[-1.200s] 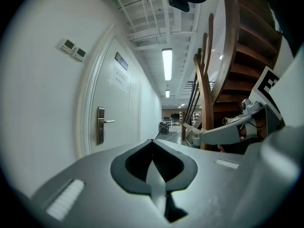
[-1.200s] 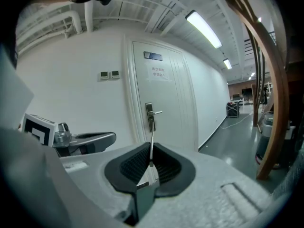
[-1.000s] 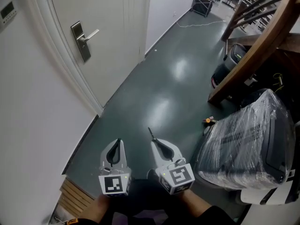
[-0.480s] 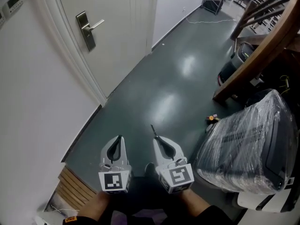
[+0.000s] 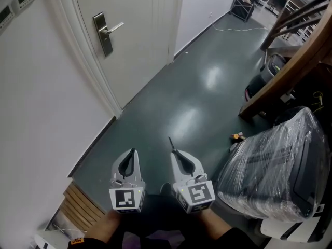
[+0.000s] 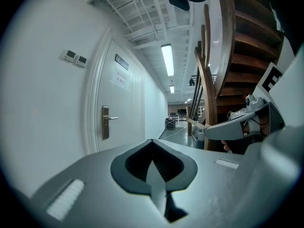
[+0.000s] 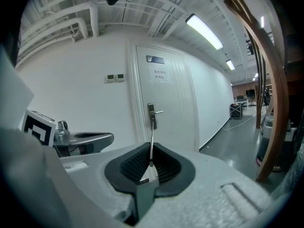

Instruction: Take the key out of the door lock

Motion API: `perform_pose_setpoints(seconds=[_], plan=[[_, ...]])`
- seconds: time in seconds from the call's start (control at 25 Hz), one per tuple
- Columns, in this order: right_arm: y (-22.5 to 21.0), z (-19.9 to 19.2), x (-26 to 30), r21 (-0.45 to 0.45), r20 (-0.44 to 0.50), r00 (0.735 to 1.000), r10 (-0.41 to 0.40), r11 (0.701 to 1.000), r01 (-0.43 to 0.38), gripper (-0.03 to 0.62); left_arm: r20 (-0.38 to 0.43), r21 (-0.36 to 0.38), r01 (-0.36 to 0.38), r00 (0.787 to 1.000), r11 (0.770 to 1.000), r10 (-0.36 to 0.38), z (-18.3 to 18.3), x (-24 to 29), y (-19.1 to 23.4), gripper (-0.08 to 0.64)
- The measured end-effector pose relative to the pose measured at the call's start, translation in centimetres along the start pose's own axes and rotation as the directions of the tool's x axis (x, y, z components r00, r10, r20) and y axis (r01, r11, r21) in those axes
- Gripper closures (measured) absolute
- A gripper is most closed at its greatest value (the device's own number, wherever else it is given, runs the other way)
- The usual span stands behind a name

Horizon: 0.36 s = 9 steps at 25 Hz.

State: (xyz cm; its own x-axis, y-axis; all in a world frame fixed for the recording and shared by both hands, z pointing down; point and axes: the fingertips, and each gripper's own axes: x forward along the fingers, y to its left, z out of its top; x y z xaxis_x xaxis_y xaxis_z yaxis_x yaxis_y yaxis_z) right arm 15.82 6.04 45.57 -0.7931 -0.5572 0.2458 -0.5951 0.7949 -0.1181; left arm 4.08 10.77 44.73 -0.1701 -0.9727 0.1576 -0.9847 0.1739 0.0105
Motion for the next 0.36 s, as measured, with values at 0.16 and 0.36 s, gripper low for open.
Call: perform_pose_setpoints(seconds=[0.16,0.36], plan=[[-0.13,0.34,0.43,0.004,-0.003,1.0,-0.002,1.0,0.002,0.578,0.0,-0.012,-0.008,1.0,1.0,0.008,0.68,0.54,0.2,0.541],[-0.33,0.74,0.86,0.004,0.003,1.0,0.003,1.0,-0.003,0.578,0.008,-0.01,0.002,1.0,1.0,-0.002,0.78,1.04,0.26,0.541]])
